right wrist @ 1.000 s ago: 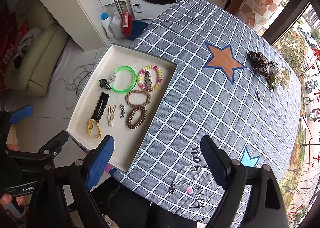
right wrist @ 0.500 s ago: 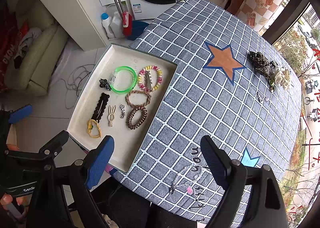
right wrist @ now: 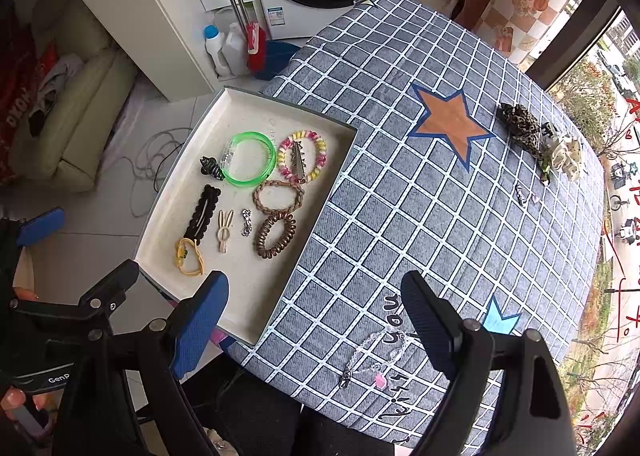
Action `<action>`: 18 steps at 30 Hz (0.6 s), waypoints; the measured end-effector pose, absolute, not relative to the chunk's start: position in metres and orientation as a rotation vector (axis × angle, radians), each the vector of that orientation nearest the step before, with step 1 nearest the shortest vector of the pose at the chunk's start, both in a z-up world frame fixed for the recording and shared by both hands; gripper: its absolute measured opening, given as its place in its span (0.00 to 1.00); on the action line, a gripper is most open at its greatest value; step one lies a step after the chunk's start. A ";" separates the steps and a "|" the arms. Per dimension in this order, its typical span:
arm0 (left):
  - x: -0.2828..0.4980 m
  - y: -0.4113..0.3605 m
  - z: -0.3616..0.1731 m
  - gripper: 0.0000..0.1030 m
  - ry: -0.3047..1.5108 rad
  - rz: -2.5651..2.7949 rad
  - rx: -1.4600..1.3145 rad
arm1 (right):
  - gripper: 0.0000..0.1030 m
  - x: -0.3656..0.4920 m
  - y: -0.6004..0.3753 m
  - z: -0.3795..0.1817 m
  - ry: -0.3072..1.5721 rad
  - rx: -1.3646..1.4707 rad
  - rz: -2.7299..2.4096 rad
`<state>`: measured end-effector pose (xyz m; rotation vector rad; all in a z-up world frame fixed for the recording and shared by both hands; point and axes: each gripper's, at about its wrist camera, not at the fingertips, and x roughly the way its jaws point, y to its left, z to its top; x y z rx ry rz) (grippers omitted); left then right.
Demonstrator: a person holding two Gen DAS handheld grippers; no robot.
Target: Organize jewelry
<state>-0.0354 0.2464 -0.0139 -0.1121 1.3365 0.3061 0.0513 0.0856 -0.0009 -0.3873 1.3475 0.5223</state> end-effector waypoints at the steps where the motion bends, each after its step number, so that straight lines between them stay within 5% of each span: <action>1: -0.035 0.247 -0.014 1.00 1.337 0.307 -0.111 | 0.87 0.051 0.086 -0.001 1.347 -0.387 0.522; 18: -0.036 0.248 -0.015 1.00 1.337 0.314 -0.100 | 0.87 0.051 0.085 -0.002 1.350 -0.387 0.522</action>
